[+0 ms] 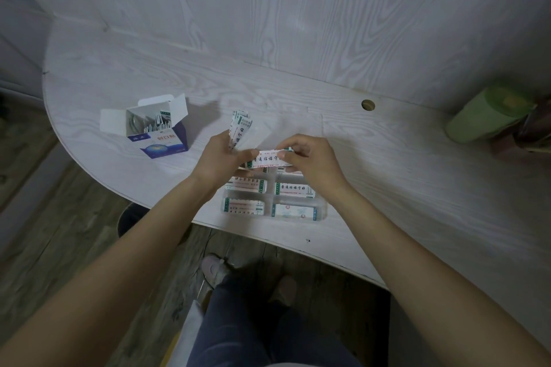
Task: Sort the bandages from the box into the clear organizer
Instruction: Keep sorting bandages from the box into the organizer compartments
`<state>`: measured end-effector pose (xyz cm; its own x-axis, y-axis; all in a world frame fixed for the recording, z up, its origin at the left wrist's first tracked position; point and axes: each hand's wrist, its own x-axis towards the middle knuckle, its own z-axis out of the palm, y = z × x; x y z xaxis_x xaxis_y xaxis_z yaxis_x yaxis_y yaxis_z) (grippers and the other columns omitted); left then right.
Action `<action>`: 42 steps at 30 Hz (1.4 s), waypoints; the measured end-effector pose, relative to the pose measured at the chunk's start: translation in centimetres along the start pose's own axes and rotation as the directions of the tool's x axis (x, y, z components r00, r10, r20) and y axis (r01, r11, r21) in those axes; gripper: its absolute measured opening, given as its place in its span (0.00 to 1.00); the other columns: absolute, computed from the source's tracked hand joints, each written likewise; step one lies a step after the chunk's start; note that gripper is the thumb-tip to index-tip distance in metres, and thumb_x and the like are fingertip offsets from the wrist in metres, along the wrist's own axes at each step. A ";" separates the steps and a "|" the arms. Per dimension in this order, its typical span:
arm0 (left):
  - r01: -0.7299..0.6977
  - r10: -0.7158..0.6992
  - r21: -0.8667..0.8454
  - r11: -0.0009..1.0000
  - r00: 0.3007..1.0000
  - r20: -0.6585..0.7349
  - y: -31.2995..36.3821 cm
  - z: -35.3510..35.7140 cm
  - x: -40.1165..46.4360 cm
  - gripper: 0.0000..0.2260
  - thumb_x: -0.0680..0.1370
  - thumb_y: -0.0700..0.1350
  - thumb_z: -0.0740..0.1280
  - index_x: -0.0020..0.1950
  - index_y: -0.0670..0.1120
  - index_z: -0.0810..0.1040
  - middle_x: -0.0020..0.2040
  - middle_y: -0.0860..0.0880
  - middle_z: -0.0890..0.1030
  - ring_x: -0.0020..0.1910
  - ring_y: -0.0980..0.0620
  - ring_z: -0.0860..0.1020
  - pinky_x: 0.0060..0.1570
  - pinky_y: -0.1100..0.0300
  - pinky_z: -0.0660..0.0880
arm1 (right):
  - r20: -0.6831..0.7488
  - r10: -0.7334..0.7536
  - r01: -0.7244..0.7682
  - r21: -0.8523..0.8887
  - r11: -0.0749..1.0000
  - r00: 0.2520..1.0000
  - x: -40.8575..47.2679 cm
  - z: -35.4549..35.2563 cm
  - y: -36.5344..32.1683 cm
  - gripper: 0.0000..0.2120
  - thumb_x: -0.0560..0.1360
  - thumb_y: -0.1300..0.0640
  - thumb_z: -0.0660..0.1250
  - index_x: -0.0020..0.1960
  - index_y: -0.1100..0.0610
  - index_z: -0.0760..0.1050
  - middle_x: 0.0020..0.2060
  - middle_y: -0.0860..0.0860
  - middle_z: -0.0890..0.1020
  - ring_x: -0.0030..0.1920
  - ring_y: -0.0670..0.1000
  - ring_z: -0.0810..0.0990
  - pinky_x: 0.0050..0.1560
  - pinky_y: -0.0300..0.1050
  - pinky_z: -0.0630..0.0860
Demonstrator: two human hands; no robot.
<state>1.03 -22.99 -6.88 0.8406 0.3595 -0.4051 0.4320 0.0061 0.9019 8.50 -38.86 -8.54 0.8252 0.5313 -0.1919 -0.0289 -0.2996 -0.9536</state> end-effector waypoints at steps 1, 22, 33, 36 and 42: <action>-0.005 0.005 0.020 1.000 1.000 -0.003 0.0 -0.3 0.1 0.10 0.76 0.36 0.67 0.57 0.40 0.73 0.47 0.45 0.82 0.42 0.52 0.82 0.35 0.62 0.80 | 0.001 0.011 -0.011 -0.001 1.000 1.000 0.2 0.3 -0.1 0.05 0.74 0.66 0.69 0.45 0.58 0.80 0.40 0.53 0.83 0.39 0.45 0.82 0.39 0.37 0.79; 0.112 -0.104 0.186 0.976 0.993 -0.055 -3.5 -5.1 4.8 0.08 0.80 0.37 0.59 0.59 0.42 0.69 0.49 0.48 0.82 0.33 0.49 0.80 0.34 0.59 0.77 | -0.059 0.095 -0.106 -0.769 0.631 0.994 4.9 7.5 2.6 0.12 0.75 0.67 0.60 0.48 0.56 0.81 0.42 0.51 0.83 0.41 0.52 0.80 0.36 0.40 0.69; 0.095 -0.092 0.140 0.986 0.995 -0.026 -3.1 -4.7 5.1 0.07 0.80 0.38 0.61 0.57 0.40 0.70 0.43 0.51 0.83 0.31 0.50 0.79 0.33 0.61 0.75 | 0.297 0.110 0.274 -0.944 0.184 0.948 5.5 7.1 0.7 0.13 0.71 0.73 0.63 0.48 0.59 0.78 0.48 0.53 0.81 0.51 0.54 0.78 0.39 0.43 0.67; 0.084 -0.084 0.109 0.991 0.996 -0.003 -2.8 -4.8 5.1 0.07 0.80 0.39 0.62 0.57 0.41 0.71 0.42 0.50 0.84 0.31 0.52 0.80 0.36 0.59 0.75 | 0.343 0.153 0.326 -0.937 0.128 0.927 5.5 6.8 0.0 0.15 0.70 0.75 0.62 0.48 0.58 0.77 0.48 0.53 0.81 0.50 0.54 0.80 0.40 0.42 0.68; 0.080 -0.082 0.047 0.996 0.995 0.058 -2.4 -5.0 4.7 0.07 0.80 0.39 0.62 0.58 0.43 0.71 0.39 0.50 0.85 0.32 0.54 0.81 0.40 0.57 0.76 | 0.217 -0.024 0.207 -0.886 0.414 0.976 5.7 6.3 0.5 0.09 0.78 0.62 0.60 0.49 0.56 0.78 0.43 0.50 0.82 0.42 0.53 0.79 0.38 0.43 0.71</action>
<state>2.28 -16.64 -10.15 0.8196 0.3031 -0.4861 0.5126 -0.0094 0.8585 9.64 -31.03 -11.52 0.6837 0.6974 -0.2150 0.6587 -0.7166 -0.2294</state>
